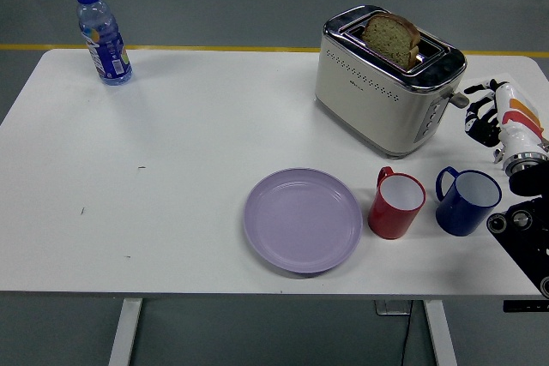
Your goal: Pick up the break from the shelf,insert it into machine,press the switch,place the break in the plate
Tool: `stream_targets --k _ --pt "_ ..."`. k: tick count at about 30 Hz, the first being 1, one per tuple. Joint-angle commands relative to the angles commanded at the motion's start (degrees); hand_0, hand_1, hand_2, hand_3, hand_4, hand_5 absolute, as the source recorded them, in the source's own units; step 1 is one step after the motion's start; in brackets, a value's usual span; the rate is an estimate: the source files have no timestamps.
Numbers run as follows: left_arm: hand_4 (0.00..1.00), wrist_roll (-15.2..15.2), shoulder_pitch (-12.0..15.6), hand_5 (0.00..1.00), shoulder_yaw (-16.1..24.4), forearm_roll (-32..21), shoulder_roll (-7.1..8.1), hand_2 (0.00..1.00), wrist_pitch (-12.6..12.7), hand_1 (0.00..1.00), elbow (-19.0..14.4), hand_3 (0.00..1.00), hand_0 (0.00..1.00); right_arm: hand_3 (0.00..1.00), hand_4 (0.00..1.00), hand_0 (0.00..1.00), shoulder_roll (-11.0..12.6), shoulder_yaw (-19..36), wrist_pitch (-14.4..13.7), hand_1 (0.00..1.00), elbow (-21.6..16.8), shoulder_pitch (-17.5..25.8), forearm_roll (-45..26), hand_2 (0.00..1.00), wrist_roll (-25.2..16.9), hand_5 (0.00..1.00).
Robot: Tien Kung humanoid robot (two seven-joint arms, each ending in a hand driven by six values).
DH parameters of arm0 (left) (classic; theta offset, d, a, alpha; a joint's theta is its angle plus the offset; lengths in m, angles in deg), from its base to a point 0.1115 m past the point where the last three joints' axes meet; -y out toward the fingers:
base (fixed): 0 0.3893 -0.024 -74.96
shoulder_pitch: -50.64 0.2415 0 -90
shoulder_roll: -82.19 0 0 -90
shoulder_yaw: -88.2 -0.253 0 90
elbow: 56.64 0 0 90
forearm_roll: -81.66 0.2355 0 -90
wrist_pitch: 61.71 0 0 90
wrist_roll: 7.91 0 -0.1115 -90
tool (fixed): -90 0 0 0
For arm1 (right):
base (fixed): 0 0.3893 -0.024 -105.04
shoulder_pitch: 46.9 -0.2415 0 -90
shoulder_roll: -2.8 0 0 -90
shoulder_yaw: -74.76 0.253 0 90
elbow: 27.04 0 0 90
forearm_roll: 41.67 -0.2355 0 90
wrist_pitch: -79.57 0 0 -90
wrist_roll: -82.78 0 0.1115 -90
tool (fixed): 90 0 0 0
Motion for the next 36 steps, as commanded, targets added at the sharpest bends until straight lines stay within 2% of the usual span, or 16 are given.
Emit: stream_targets --k 25,36 --pt "0.292 -0.08 -0.05 0.925 0.14 0.32 0.00 0.457 -0.04 0.467 0.00 0.544 0.608 0.585 0.480 0.285 -1.02 -0.68 -0.02 0.267 2.80 -0.03 -0.85 0.366 -0.10 0.002" --pt "0.292 -0.02 0.09 0.923 0.49 0.97 0.00 0.458 -0.23 0.467 0.00 0.545 0.608 0.584 0.480 0.282 -2.03 -1.39 -0.19 0.265 5.59 -0.15 -1.40 0.365 -0.42 0.002"
